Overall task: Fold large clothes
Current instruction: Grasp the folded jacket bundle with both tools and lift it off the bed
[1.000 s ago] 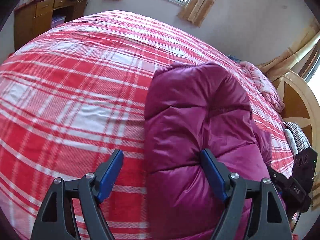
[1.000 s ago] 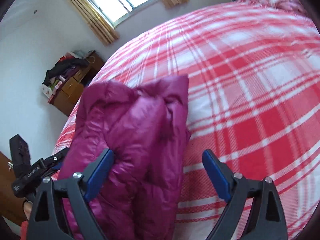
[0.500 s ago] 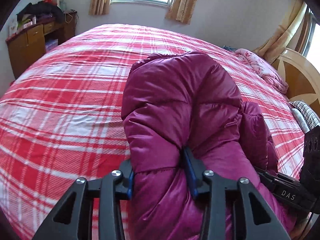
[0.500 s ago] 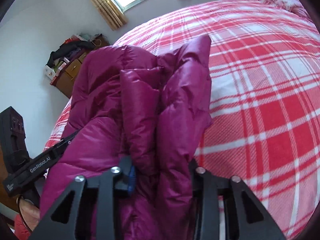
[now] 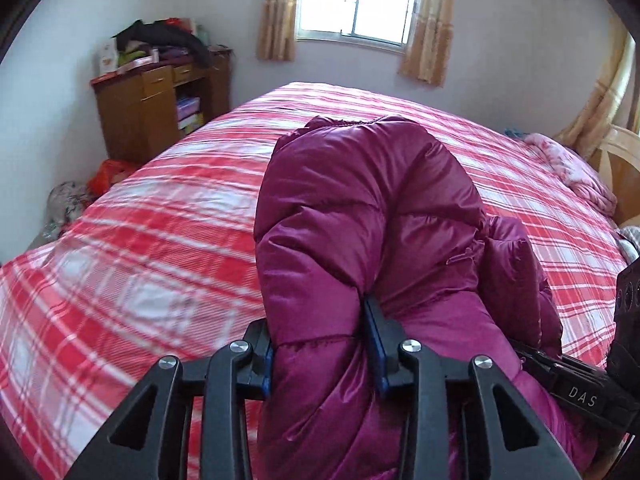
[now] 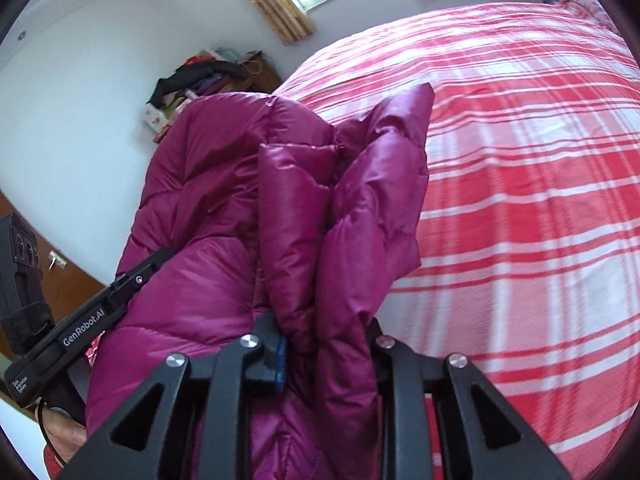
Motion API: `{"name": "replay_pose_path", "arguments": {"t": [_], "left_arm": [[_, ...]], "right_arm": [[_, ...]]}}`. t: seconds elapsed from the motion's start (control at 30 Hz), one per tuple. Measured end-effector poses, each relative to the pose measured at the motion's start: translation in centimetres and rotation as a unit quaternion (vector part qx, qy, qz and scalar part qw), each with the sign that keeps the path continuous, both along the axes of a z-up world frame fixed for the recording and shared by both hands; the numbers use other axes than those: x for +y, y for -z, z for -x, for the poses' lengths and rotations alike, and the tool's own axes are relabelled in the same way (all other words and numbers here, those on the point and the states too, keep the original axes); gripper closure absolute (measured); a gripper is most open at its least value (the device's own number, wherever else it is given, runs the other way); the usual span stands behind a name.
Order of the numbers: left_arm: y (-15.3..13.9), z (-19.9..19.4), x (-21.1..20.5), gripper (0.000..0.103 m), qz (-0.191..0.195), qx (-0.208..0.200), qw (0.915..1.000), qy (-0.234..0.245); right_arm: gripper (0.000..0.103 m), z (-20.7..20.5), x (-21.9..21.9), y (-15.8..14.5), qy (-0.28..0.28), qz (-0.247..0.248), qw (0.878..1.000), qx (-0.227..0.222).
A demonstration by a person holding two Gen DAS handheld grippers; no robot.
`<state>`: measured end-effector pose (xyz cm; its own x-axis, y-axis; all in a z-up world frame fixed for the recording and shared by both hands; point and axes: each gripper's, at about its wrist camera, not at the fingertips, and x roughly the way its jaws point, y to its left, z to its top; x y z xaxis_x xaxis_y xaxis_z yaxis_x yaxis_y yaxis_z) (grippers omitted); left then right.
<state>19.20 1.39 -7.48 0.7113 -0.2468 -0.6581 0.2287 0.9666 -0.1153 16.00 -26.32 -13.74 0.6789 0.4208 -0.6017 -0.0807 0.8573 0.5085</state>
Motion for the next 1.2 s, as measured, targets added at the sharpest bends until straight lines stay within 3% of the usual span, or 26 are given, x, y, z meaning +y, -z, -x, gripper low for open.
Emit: {"name": "replay_pose_path", "arguments": {"t": [0.27,0.63,1.0,1.2], "left_arm": [[1.0,2.5,9.7,0.066,0.007,0.012,0.9963,-0.085],[-0.6,3.0,21.2,0.066,0.017,-0.019,0.9791,-0.202],[-0.8,3.0,23.6,0.066,0.03,-0.034,0.9756,-0.215],[-1.1,1.8,24.3,0.066,0.012,-0.034,0.973,-0.228]], "right_arm": [[0.078,-1.3,9.1,-0.5,-0.092,0.049,0.994,-0.011],[0.078,-7.0,20.7,-3.1,-0.198,0.046,0.978,-0.052],[0.078,-7.6,23.9,-3.5,-0.213,0.057,0.972,-0.084],[0.078,-8.2,25.5,-2.9,-0.216,0.052,0.971,-0.085]]}}
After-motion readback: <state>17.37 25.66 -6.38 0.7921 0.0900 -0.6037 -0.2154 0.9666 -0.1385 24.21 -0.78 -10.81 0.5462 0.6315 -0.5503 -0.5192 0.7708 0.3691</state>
